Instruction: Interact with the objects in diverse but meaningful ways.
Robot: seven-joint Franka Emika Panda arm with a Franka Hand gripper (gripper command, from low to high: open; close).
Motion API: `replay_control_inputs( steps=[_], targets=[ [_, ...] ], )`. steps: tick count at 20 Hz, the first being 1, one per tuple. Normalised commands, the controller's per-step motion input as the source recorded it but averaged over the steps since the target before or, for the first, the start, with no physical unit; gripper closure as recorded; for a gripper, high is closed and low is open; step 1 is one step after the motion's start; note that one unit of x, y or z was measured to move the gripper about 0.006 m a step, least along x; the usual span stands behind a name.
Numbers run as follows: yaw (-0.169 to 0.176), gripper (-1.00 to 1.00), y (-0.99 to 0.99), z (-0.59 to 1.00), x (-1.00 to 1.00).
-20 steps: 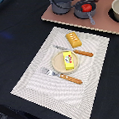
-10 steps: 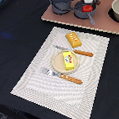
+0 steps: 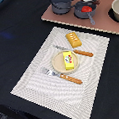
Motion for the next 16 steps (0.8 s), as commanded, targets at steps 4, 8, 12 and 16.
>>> replay_control_inputs(
  steps=[4, 8, 12, 16],
  targets=[
    [0.005, -1.0, 0.0, 0.18, -0.36],
    [-0.008, -1.0, -0.16, 0.36, 0.11],
    [-0.078, -1.0, -0.64, 0.46, 0.39],
    [-0.079, -1.0, -0.7, 0.48, 0.4]
  ],
)
